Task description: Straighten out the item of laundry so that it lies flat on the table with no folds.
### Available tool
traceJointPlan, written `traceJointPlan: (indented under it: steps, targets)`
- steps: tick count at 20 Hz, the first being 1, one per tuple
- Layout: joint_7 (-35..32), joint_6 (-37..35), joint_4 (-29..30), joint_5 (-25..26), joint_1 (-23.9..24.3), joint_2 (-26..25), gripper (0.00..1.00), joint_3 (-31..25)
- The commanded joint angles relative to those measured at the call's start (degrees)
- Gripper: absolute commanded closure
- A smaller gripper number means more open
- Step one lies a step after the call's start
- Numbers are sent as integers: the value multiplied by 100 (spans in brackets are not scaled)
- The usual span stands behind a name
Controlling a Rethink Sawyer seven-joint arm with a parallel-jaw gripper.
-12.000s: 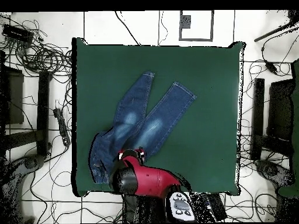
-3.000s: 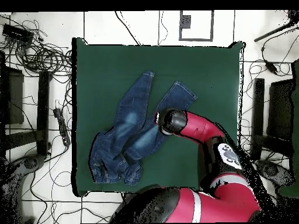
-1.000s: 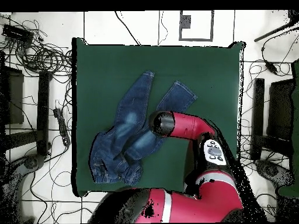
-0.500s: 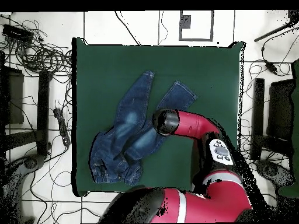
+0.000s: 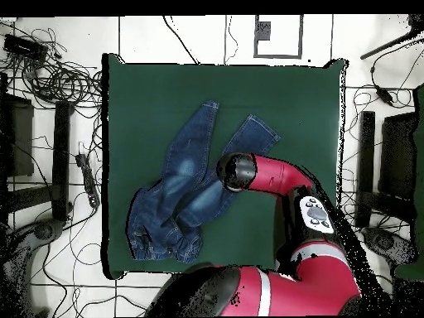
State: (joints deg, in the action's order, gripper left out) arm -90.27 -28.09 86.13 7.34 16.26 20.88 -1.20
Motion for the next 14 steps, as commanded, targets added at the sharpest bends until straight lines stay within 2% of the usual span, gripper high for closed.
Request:
traceJointPlan:
  steps: [1, 9, 14]
  targets:
    - [-566, 1707, -957, 414, 148, -1038, 100, -272]
    - [-807, 2065, -1234, 412, 43, -1113, 100, -5]
    - [-883, 2596, -1389, 550, -91, -1127, 100, 232]
